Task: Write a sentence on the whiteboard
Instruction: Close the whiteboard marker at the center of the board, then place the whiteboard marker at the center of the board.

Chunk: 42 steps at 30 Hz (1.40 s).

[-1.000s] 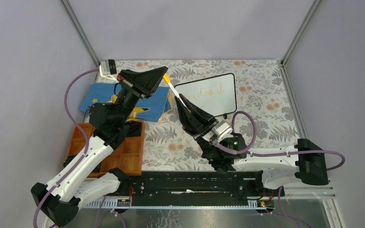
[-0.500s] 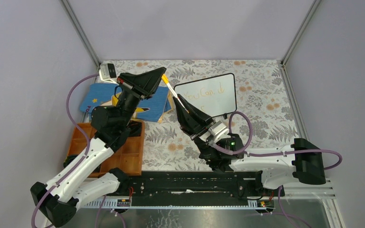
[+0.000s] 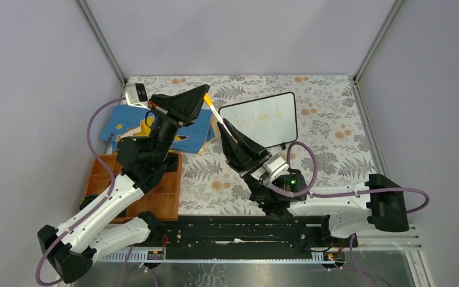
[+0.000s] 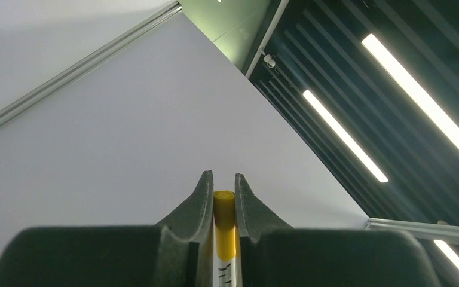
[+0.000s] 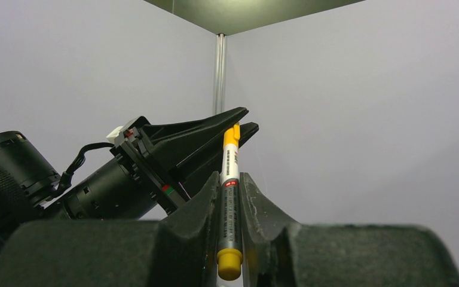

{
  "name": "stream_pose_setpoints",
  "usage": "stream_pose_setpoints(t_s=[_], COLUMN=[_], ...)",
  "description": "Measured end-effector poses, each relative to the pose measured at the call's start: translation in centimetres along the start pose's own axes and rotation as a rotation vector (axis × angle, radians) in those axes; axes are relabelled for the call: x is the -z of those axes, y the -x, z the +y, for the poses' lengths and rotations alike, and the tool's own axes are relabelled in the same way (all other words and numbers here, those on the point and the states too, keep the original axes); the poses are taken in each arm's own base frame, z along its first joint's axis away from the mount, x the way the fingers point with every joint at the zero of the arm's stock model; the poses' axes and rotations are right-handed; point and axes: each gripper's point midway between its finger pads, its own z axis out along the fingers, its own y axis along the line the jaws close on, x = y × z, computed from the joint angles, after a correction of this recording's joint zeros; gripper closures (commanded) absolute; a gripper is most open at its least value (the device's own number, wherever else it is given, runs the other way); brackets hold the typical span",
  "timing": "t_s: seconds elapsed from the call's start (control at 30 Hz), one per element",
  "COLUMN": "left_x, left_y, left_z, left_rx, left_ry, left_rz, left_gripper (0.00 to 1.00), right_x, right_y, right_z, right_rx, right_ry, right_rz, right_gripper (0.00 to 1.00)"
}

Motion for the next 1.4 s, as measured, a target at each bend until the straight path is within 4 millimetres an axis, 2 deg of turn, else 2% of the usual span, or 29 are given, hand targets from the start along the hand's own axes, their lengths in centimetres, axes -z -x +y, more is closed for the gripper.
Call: stream_pose_setpoints(t_s=[0.2,0.23,0.27,0.37,0.5,0.57,0.63,0.73,0.83,1.0,1.17,1.3,1.4], left_x=[0.2,0.3,0.4,1.0,2.3,2.5,2.7,2.8,2.5,2.4,2.3,2.3,2.3], left_y=[0.2,0.3,0.4,0.3,-2.1,-2.3,-2.2,-1.9,-1.5,-1.9,-3.5,-3.7,-3.6], left_z=[-0.3,-0.3,-0.4,-0.8,-0.3,0.2,0.5,0.3,-0.5,-0.4,0.5,0.1,-0.4], left_rx=[-0.007,-0.013,-0.017,-0.034,-0.051,-0.072,-0.101,-0.132,-0.153,-0.164,-0.165,-0.163,-0.162], left_ry=[-0.005,-0.002,-0.001,0.005,0.034,0.055,0.068,0.076,0.064,0.054,0.050,0.030,0.014], left_rz=[-0.012,-0.017,-0.020,-0.016,0.086,0.097,0.096,0.091,0.084,0.104,0.176,0.183,0.181], left_gripper=[1.00,0.85,0.76,0.52,0.24,0.12,0.09,0.10,0.19,0.28,0.48,0.63,0.92], right_x=[0.0,0.0,0.0,0.0,0.0,0.3,0.4,0.5,0.6,0.9,1.0,1.1,1.2], right_y=[0.0,0.0,0.0,0.2,0.4,0.8,1.3,1.9,2.3,1.8,1.6,1.3,1.0], right_z=[0.1,0.1,0.2,0.7,0.4,0.3,0.2,0.2,0.2,0.5,0.6,0.7,0.7], right_rx=[0.001,0.001,-0.001,-0.010,-0.017,-0.032,-0.050,-0.077,-0.102,-0.129,-0.140,-0.141,-0.138], right_ry=[0.002,0.004,0.009,0.041,0.064,0.076,0.092,0.108,0.115,0.127,0.127,0.129,0.128], right_rz=[-0.001,-0.001,-0.002,-0.005,0.007,0.006,0.001,-0.003,-0.006,0.015,0.023,0.033,0.044], right_gripper=[1.00,1.00,1.00,1.00,1.00,1.00,1.00,1.00,1.00,1.00,1.00,1.00,1.00])
